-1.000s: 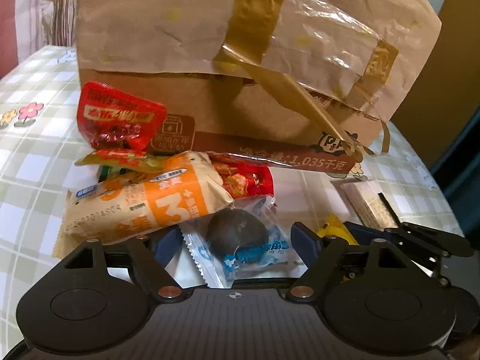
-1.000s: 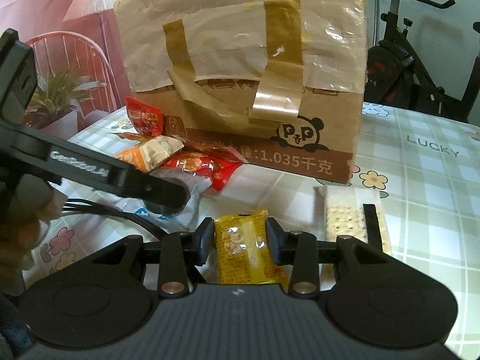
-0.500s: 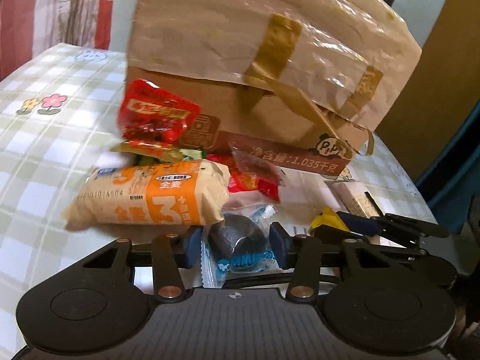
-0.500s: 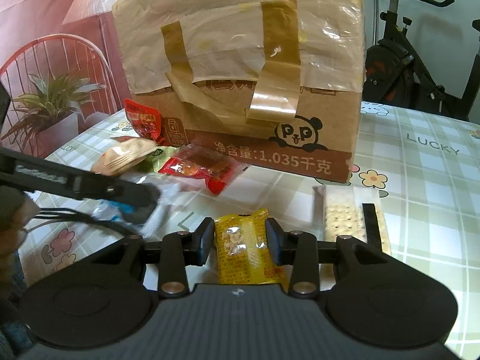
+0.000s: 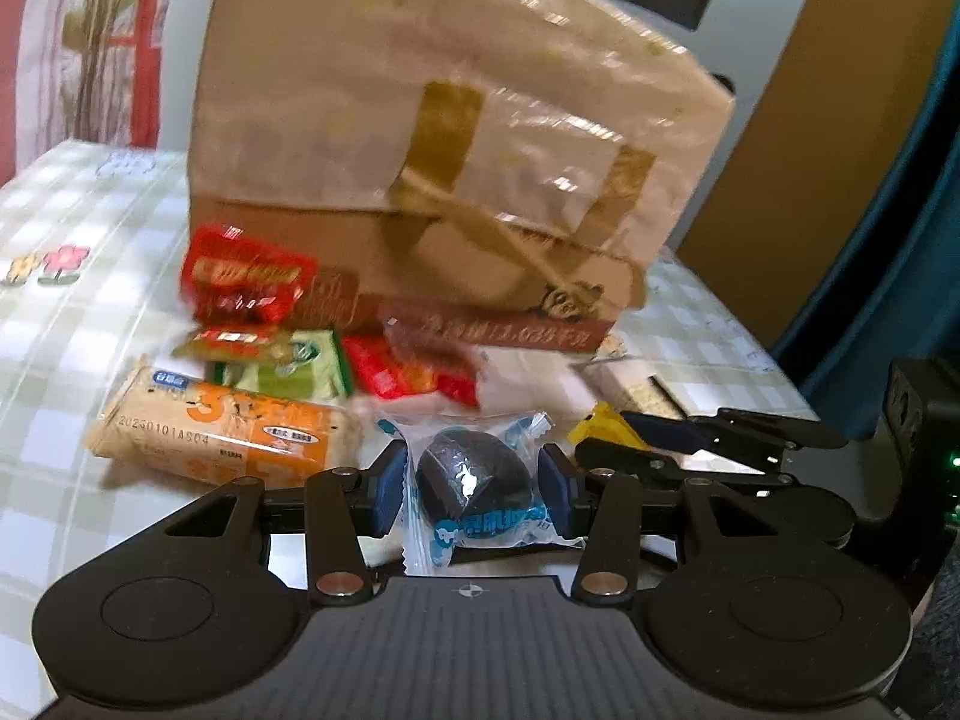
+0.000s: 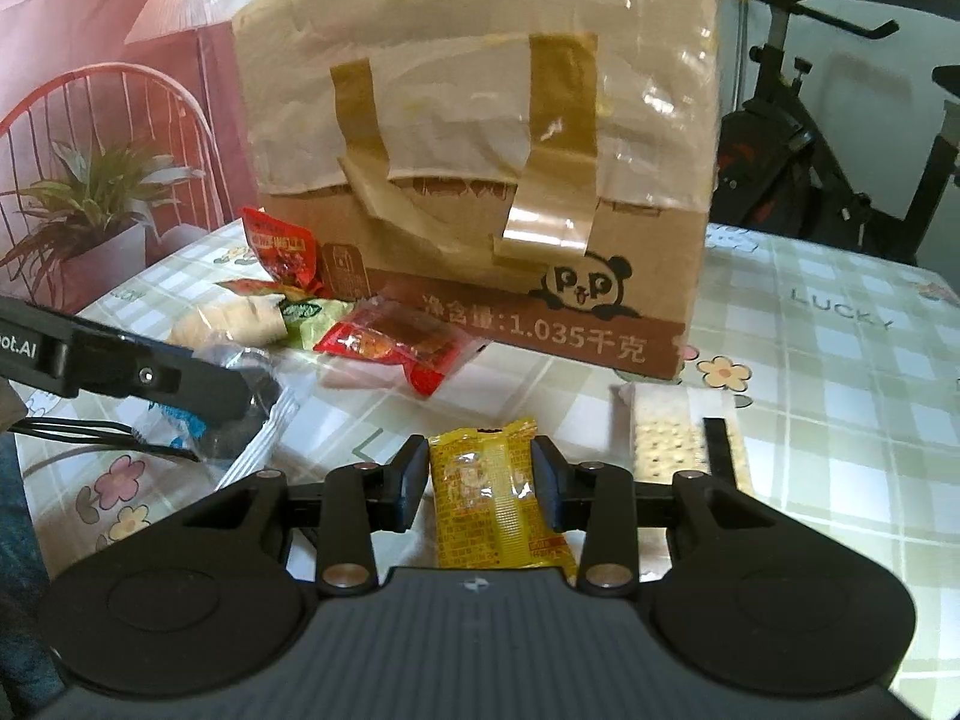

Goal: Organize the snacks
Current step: 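Lift both held snacks and carry them over the tan box, then open both tools to drop the snacks into the box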

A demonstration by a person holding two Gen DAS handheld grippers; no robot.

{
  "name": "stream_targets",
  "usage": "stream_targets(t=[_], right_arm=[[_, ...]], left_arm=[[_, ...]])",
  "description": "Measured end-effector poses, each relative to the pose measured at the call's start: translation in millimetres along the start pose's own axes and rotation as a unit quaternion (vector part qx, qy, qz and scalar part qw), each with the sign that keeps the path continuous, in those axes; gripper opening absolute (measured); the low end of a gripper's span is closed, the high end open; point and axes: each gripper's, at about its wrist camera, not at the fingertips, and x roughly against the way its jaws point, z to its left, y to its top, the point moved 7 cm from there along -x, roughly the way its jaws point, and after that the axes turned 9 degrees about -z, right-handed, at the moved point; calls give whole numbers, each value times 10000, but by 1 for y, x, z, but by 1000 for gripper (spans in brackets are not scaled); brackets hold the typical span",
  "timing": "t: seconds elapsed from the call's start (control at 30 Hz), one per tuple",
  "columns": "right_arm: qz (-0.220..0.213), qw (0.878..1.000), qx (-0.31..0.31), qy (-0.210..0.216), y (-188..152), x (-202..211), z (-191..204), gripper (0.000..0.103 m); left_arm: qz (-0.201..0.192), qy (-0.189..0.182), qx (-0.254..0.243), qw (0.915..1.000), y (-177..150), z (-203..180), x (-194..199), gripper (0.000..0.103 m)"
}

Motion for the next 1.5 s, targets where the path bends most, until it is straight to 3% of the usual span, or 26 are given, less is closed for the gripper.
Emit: stream_targets(t=[0.2, 0.33, 0.43, 0.53, 0.8, 0.93, 1.07, 1.2, 1.27, 1.33, 1.5], right_arm=[[-210, 9996, -76, -148, 9, 19, -3, 39], [-497, 9986, -69, -174, 31, 32, -3, 39], [-841, 9964, 3, -99, 58, 43, 1, 39], [-1233, 9923, 106, 10, 93, 55, 5, 39], [-2068, 9770, 342, 398, 192, 64, 10, 39], [-2030, 9776, 389, 400, 224, 33, 8, 39], [-1799, 9832, 309, -58, 237, -11, -7, 39], [-1383, 9865, 562, -675, 226, -41, -16, 41], [-1285, 9873, 542, -761, 220, -46, -18, 48], [-1283, 9870, 426, -866, 217, -45, -22, 76], [-1512, 9851, 308, -759, 215, -21, -21, 77]], left_arm=[[-233, -89, -214, 9995, 8, -8, 8, 49], [-606, -185, -496, 9968, 32, -15, 20, 48], [-1085, -281, -745, 9909, 64, -21, 33, 48], [-1451, -380, -677, 9864, 97, -21, 46, 48], [-2317, -91, -872, 9688, 184, -14, 56, 48], [-2266, 212, -892, 9697, 220, -2, 33, 48], [-1990, 482, -891, 9747, 235, 14, 4, 49], [-1772, 753, -884, 9773, 233, 28, -9, 54], [-1776, 842, -888, 9765, 228, 33, -3, 62], [-1763, 834, -830, 9773, 225, 38, 1, 66], [-1695, 723, -689, 9804, 211, 51, 25, 70]])
